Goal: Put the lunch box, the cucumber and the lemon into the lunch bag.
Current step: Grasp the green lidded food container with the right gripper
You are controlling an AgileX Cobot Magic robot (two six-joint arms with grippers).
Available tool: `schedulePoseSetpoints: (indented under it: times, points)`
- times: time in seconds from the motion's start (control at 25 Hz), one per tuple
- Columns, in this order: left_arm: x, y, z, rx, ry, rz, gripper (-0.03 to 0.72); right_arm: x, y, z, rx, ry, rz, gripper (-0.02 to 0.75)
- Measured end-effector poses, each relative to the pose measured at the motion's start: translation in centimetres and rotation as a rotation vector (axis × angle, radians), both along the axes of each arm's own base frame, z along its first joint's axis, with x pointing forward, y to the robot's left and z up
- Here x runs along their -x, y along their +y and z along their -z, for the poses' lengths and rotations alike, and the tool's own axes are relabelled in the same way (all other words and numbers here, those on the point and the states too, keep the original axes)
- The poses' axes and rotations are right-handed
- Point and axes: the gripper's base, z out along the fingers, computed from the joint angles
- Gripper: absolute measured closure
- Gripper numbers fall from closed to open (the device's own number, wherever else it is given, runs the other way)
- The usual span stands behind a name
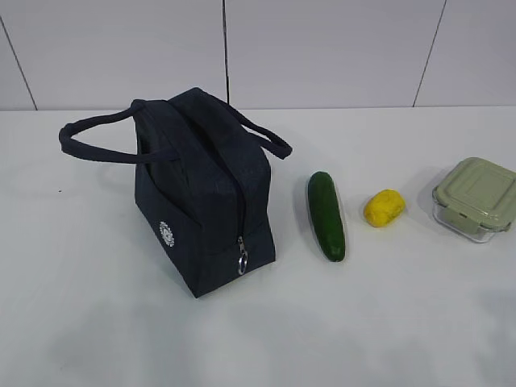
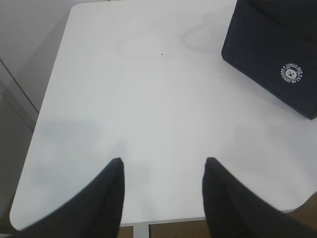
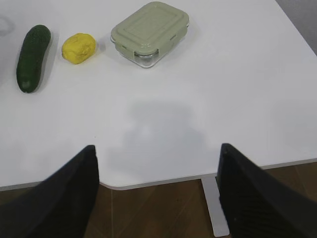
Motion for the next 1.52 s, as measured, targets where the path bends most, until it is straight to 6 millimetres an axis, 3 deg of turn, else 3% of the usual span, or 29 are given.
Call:
schedulePoseSetpoints:
  times: [1.52]
  points:
    - [0.00,0.00,0.00,0.000,0.000,0.000,0.318,0.00,0.00,0.00,0.000,0.000,0.000,0.176]
